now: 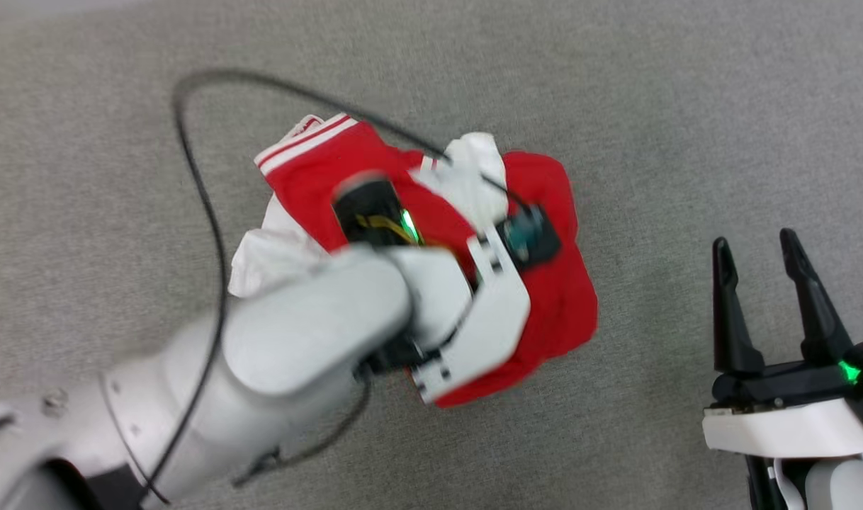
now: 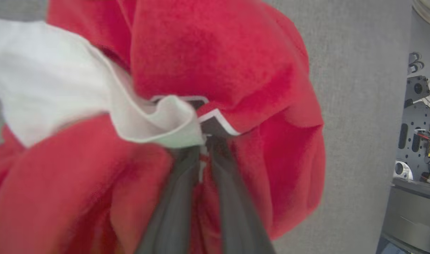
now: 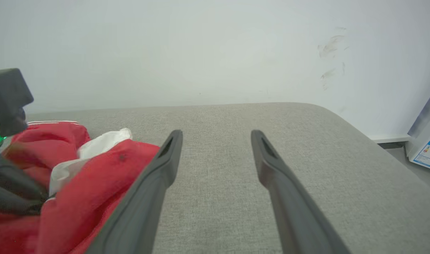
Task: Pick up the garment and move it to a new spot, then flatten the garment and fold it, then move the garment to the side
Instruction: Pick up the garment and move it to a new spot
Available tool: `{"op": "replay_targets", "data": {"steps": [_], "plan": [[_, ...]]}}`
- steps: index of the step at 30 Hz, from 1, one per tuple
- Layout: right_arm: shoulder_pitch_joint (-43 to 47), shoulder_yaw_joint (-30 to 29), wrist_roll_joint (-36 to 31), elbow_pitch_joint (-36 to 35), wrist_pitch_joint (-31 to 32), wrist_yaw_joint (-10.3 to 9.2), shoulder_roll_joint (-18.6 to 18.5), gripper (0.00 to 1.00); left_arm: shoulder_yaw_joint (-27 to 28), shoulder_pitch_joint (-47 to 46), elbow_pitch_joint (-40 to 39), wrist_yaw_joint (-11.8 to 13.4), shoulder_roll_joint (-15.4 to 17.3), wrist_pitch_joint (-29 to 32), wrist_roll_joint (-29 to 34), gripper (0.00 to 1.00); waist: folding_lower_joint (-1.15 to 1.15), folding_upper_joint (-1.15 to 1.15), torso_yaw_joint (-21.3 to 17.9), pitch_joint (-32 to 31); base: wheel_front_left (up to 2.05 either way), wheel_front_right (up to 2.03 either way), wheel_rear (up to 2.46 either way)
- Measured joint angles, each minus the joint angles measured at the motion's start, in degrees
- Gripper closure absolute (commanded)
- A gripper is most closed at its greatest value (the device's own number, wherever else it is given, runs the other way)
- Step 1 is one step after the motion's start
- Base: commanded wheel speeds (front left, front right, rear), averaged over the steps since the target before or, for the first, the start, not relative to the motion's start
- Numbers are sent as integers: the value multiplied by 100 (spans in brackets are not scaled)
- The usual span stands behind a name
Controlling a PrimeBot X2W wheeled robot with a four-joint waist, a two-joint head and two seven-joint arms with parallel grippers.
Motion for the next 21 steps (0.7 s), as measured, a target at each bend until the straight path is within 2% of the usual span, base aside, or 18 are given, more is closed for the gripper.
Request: {"op": "replay_targets", "data": {"steps": [5, 7, 8, 9, 10, 14, 17, 19, 21], "plan": [[-102, -15, 14, 16, 1, 0, 1, 0, 83, 292, -68, 2, -73, 119, 267, 100, 0, 0, -32, 139, 0, 0, 0], [-92, -22, -5, 45, 1, 0, 0, 0, 68, 344, -38, 2, -69, -35, 391, 100, 0, 0, -16, 83, 0, 0, 0], [-85, -18, -13, 66, 1, 0, 0, 0, 57, 375, 10, 2, -63, -208, 409, 92, 0, 0, -5, 40, 0, 0, 0], [-71, -10, -14, 77, 1, 0, 0, 0, 34, 391, 59, 1, -59, -370, 414, 42, 0, 0, 7, -11, 0, 0, 0], [-47, -10, -22, 87, 0, 0, 1, 0, 11, 389, 109, 0, -66, -622, 478, 0, 0, 0, 20, -69, 0, 0, 0], [148, -19, -65, 137, 0, 0, 1, 0, 4, 336, 314, -4, -90, -1844, 505, 0, 0, 0, 103, -375, 0, 0, 0], [285, -58, -130, 155, 0, 0, 0, 0, 226, 261, 498, 33, -130, -2784, 714, 0, 0, 0, 203, -629, 0, 0, 0], [362, -71, -174, 160, 0, 0, 3, 0, 363, 296, 548, 170, -141, -3290, 820, 0, 0, 0, 289, -792, 0, 0, 0], [437, -93, -210, 169, 1, 0, 2, 0, 521, 396, 546, 413, -171, -3777, 946, 0, 0, 0, 393, -939, 0, 0, 0]]}}
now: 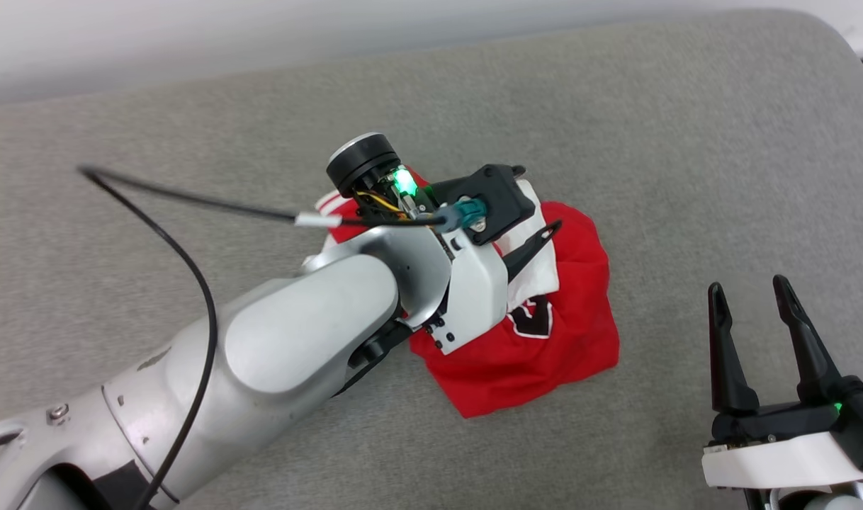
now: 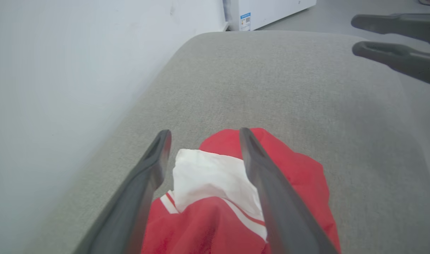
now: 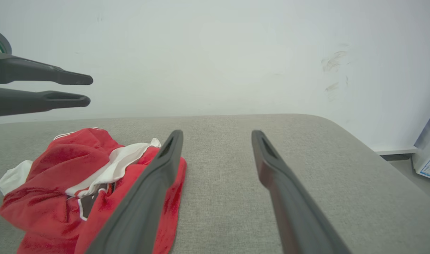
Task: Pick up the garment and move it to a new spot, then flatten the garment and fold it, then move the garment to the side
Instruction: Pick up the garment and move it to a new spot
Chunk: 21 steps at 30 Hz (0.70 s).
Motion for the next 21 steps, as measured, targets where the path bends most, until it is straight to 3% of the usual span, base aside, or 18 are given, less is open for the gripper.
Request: {"op": "replay_targets", "data": {"steps": [10, 16, 21], "plan": [[241, -110, -53, 30, -1, 0, -1, 0, 781, 1066, -209, 1646, 145, -2070, 388, 0, 0, 0, 511, -559, 0, 0, 0], [377, -122, -51, 36, -1, 0, -1, 0, 1450, 1963, -423, 2543, 270, -2342, 412, 0, 0, 0, 734, -743, 0, 0, 0], [426, -168, -51, 43, 0, 0, 0, 0, 2297, 2792, -950, 3025, 286, -2362, 820, 0, 0, 0, 859, -789, 0, 0, 0]]}}
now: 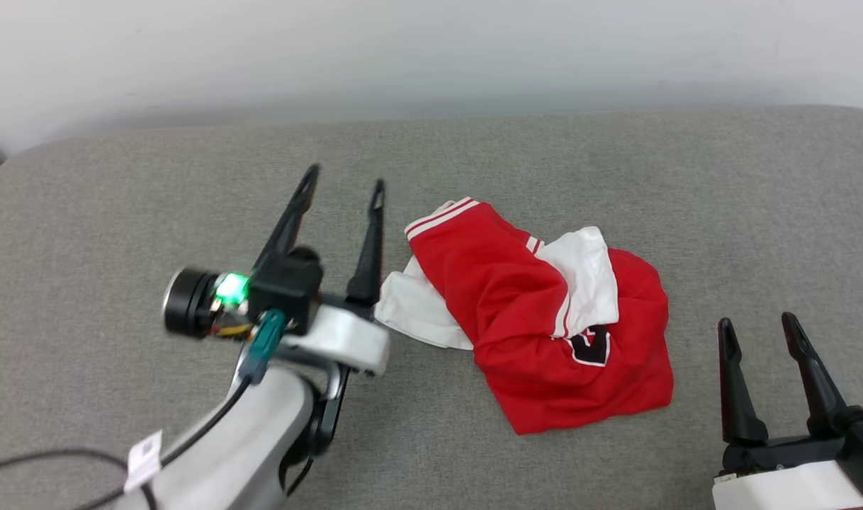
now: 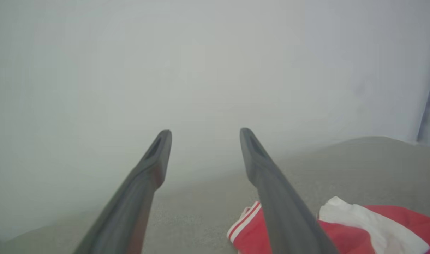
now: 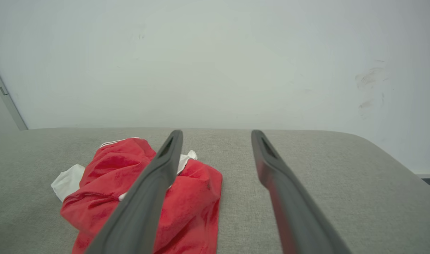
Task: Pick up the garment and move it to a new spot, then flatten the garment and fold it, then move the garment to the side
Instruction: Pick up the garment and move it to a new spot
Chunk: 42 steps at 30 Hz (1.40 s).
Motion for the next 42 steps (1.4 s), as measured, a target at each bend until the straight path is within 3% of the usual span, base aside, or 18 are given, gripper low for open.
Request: {"op": "replay_targets", "data": {"steps": [8, 12, 31, 42], "plan": [[18, -34, -3, 53, -1, 0, 0, 0, 1284, 1308, -422, 264, -231, -1, 766, 0, 0, 0, 116, -113, 0, 0, 0], [104, -44, -3, 74, -1, 0, 0, 0, 1774, 1831, -434, 164, -419, -1, 1026, 0, 0, 0, 159, -203, 0, 0, 0], [472, -109, 101, 227, -1, 0, 0, 0, 3084, 3339, -454, -1036, -1257, -1, 2035, 0, 0, 0, 249, -642, 0, 0, 0], [594, -65, 346, 310, -1, 0, 0, 0, 3474, 3606, -335, -1529, -1623, -1, 2362, 0, 0, 0, 279, -754, 0, 0, 0]]}}
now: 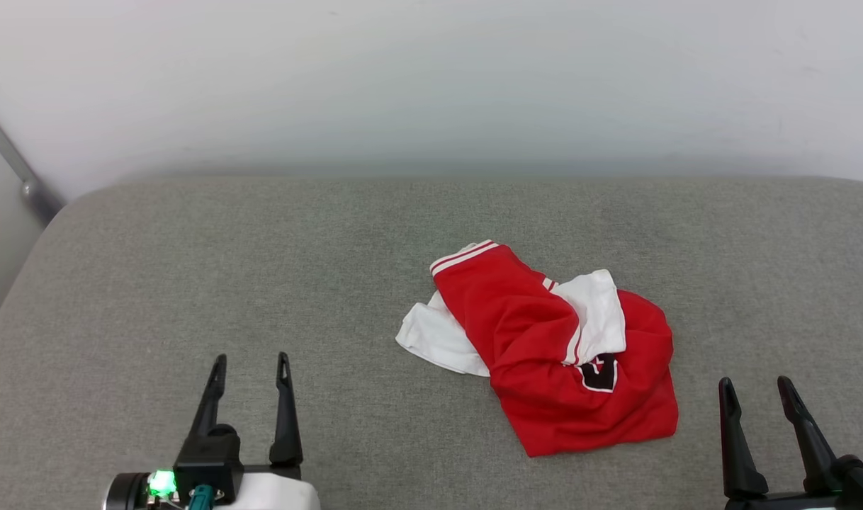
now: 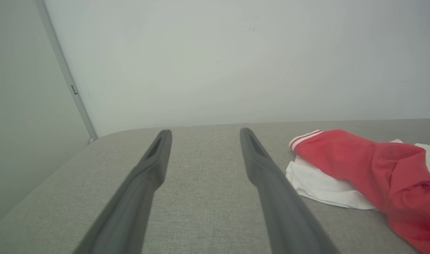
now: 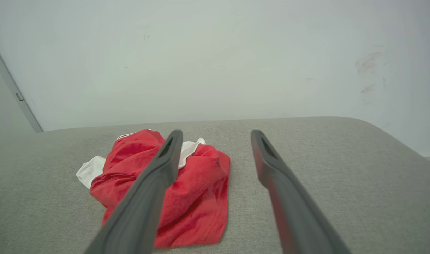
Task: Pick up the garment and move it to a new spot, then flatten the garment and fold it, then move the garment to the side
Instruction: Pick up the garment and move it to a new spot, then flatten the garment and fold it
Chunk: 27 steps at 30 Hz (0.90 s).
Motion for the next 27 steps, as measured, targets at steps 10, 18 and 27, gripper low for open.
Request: {"op": "replay_targets", "data": {"steps": [10, 18, 27], "plan": [[29, 12, 65, 18, 0, 0, 0, 0, 236, 98, 94, -292, -231, 0, 130, 0, 0, 0, 18, -56, 0, 0, 0], [-135, -126, 10, -219, 1, 0, 0, 0, 372, 160, 102, -404, -315, 0, 232, 0, 0, 0, 20, -54, 0, 0, 0], [-1892, -170, -813, -667, -1, 0, -73, 0, 459, 66, 104, -515, -401, 0, 297, 0, 0, 0, 62, 141, 0, 0, 0]]}}
